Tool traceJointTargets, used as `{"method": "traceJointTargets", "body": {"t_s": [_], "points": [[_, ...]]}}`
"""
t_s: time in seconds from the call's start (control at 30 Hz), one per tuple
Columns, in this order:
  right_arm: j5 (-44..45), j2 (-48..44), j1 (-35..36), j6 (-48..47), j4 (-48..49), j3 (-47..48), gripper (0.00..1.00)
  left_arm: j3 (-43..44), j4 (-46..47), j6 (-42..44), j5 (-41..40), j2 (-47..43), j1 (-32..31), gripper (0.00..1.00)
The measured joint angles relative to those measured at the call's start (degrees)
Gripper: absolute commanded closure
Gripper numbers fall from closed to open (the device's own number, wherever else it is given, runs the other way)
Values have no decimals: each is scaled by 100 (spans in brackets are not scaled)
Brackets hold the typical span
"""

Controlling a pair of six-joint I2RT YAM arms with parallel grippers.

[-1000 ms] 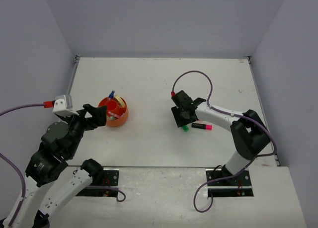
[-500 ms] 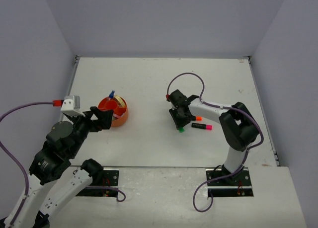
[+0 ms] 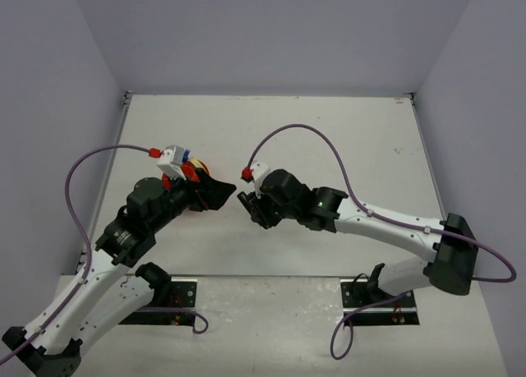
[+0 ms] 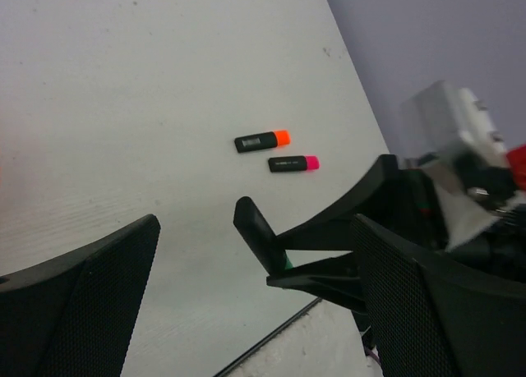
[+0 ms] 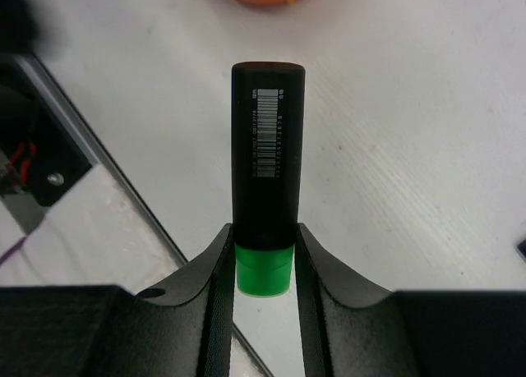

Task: Sort the stationery into containers
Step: Pick up the pen from the center of the board, then place the pen in the storage box.

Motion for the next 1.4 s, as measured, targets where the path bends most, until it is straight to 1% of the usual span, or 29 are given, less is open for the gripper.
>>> {"method": "traceJointTargets", "body": {"t_s": [0.1, 0.23, 0.27, 0.3, 0.37, 0.43, 0.47, 0.5, 0.53, 0.57, 0.63, 0.67, 0.7, 0.73, 0.77, 0.8, 0.83, 0.9, 0.93, 1.03, 1.13, 1.27, 1.4], "points": [[99, -434, 213, 149, 408, -66, 100, -172, 399, -228, 283, 212, 0, 2], [120, -771, 230, 235, 716, -137, 100, -292, 877, -488, 624, 249, 2, 14], [115, -805, 231, 236, 775, -141, 100, -297, 1003, -540, 701, 257, 2, 21], [108, -826, 236, 236, 823, -145, 100, -299, 1107, -580, 764, 269, 2, 32], [101, -840, 248, 236, 897, -148, 100, -319, 1293, -656, 863, 302, 2, 44], [101, -838, 278, 234, 915, -148, 100, -390, 1471, -721, 967, 350, 2, 53], [101, -838, 291, 236, 921, -148, 100, -420, 1539, -752, 1011, 380, 2, 66], [100, -838, 307, 236, 928, -148, 100, -443, 1600, -781, 1050, 433, 2, 70], [100, -838, 322, 235, 934, -148, 100, -452, 1635, -796, 1088, 492, 2, 79], [101, -838, 332, 234, 937, -148, 100, -452, 1658, -795, 1122, 546, 2, 90], [126, -838, 346, 231, 934, -148, 100, -452, 1697, -783, 1170, 625, 1, 100], [159, -838, 345, 230, 934, -148, 100, -452, 1720, -791, 1183, 648, 2, 100], [188, -838, 342, 230, 934, -148, 98, -452, 1750, -792, 1196, 669, 2, 100], [213, -838, 343, 230, 933, -148, 64, -452, 1767, -787, 1199, 687, 2, 100], [241, -838, 345, 230, 931, -148, 37, -447, 1766, -783, 1195, 700, 2, 100], [257, -839, 347, 232, 935, -150, 13, -433, 1734, -752, 1180, 711, 2, 100], [270, -840, 349, 236, 942, -153, 1, -415, 1692, -712, 1162, 723, 2, 100], [367, -863, 354, 259, 1019, -201, 1, -282, 1326, -531, 905, 767, -7, 100], [460, -896, 355, 263, 1054, -258, 1, -134, 1049, -434, 604, 819, -10, 100], [857, -1053, 357, 341, 1114, -529, 1, 461, 202, -188, -720, 1007, -7, 100], [1300, -1324, 352, 428, 1137, -959, 1, 944, -363, -35, -2087, 1114, -4, 100], [1706, -1788, 275, 514, 1105, -1488, 1, 1255, -763, 41, -3605, 1309, 20, 100], [1886, -2291, 171, 573, 1108, -1834, 1, 1347, -817, 126, -4562, 1758, 158, 100]]}}
